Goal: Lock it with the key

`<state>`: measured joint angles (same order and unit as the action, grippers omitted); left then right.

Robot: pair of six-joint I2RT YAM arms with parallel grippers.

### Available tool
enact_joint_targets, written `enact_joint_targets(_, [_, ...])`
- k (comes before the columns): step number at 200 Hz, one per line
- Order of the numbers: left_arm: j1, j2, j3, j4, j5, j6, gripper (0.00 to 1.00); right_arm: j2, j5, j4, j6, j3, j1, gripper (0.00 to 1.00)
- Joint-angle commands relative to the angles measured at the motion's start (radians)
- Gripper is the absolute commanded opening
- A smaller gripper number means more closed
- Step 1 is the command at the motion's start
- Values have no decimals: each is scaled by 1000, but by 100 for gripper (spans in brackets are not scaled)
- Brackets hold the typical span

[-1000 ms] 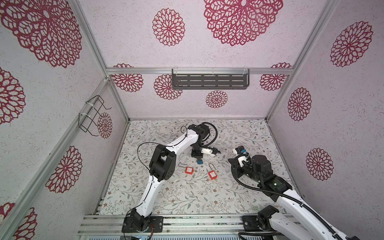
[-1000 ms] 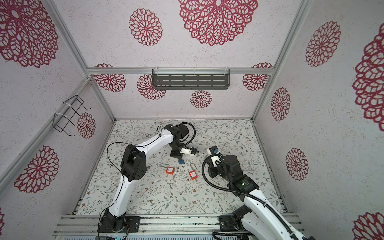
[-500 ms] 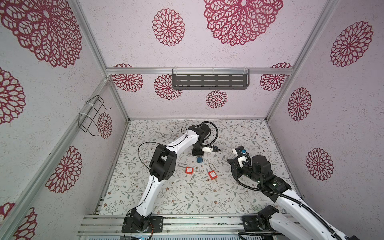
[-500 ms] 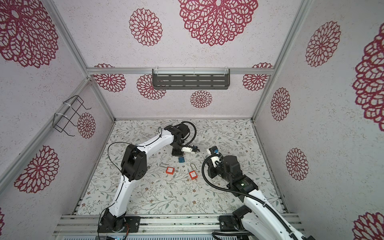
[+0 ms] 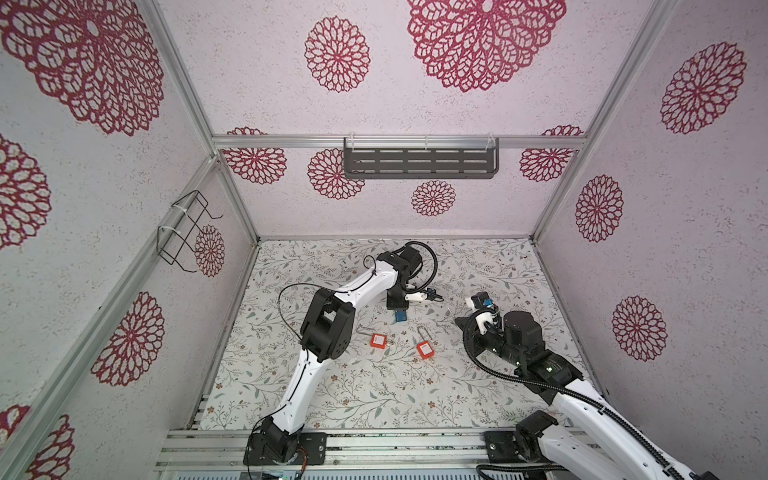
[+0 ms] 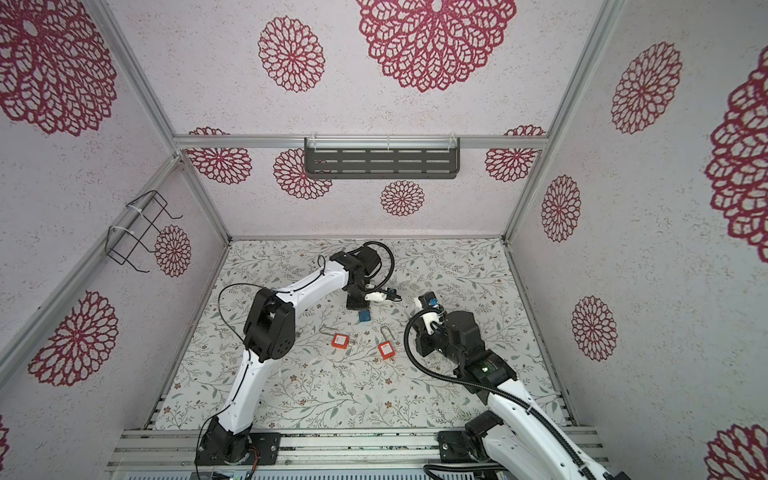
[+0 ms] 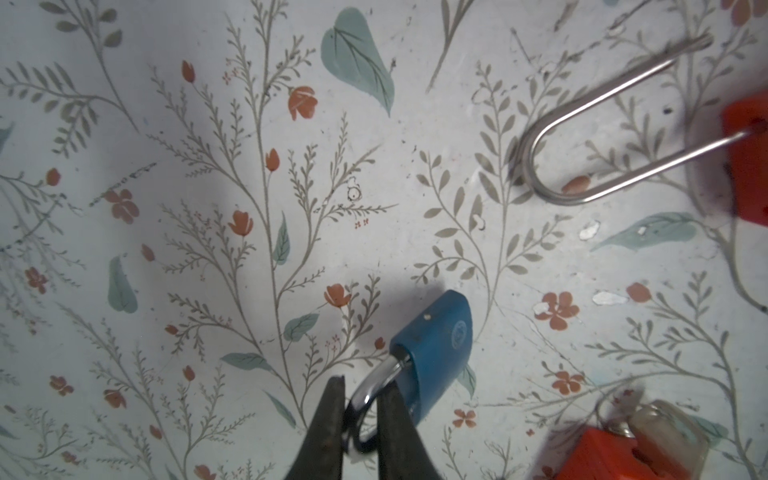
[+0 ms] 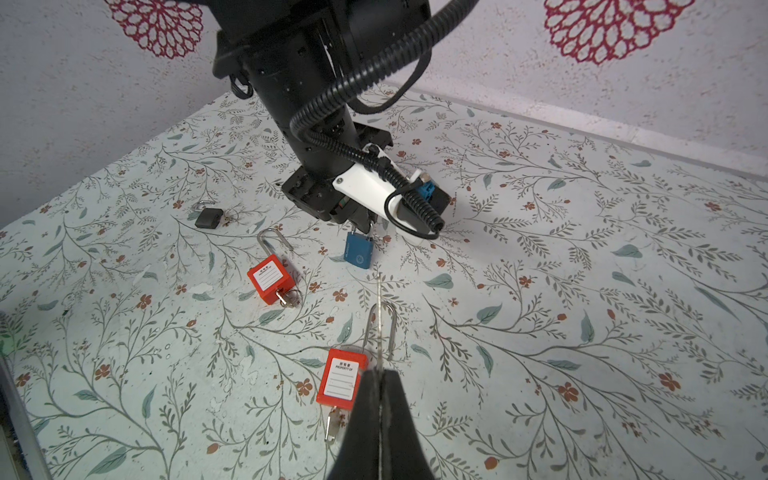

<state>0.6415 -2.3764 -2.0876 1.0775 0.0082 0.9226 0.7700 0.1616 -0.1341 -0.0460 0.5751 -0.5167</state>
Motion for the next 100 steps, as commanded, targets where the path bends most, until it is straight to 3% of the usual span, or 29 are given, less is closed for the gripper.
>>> enact_joint_targets(1, [-6, -62, 2, -80, -14, -17, 17, -8, 1, 27, -23, -6, 4, 0])
enact_joint_targets(100, [-8, -107, 4, -166, -22, -23, 19, 27, 4, 38, -44, -11, 4, 0])
